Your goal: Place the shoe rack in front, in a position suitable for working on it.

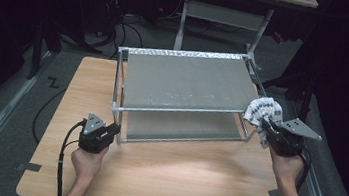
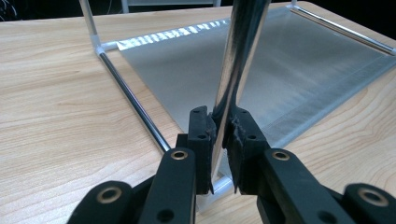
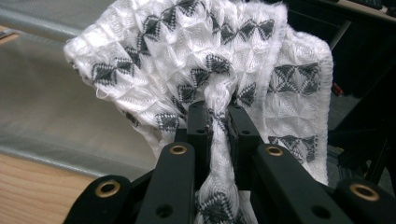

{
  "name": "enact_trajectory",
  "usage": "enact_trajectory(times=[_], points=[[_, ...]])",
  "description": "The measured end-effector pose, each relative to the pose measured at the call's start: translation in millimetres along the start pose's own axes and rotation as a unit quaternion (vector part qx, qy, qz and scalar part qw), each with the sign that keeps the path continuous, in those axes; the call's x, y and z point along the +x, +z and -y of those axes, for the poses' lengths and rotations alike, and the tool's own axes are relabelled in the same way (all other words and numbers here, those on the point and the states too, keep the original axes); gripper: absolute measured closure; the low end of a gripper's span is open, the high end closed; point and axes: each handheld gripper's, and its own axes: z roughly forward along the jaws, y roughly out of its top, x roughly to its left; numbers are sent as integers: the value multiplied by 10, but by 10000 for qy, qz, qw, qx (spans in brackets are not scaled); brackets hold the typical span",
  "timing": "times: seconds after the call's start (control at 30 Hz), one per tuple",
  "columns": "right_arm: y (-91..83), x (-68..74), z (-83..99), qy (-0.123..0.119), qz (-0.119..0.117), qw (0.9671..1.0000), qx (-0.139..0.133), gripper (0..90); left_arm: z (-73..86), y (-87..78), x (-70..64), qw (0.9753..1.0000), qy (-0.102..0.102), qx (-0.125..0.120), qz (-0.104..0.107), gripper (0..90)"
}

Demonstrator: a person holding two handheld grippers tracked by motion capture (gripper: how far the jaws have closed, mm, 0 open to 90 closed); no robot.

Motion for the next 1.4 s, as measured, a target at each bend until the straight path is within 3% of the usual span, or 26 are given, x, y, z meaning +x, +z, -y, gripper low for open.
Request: enact_trajectory(times=[0.33,0.87,1.07,1.4], points=[[25,-46,183,328,84,9994,51,821,-10,-20,10,9999,84,86,80,800],[357,-77,618,777,247,9951,555,820,-4,-25,11,9999,86,68,100,800],[475,-39,737,743,285,9937,795,820,4,-34,13,9999,81,58,98,799],[697,81,979,777,89,9874,1373,820,16,-57,32,9999,39,50,104,798]])
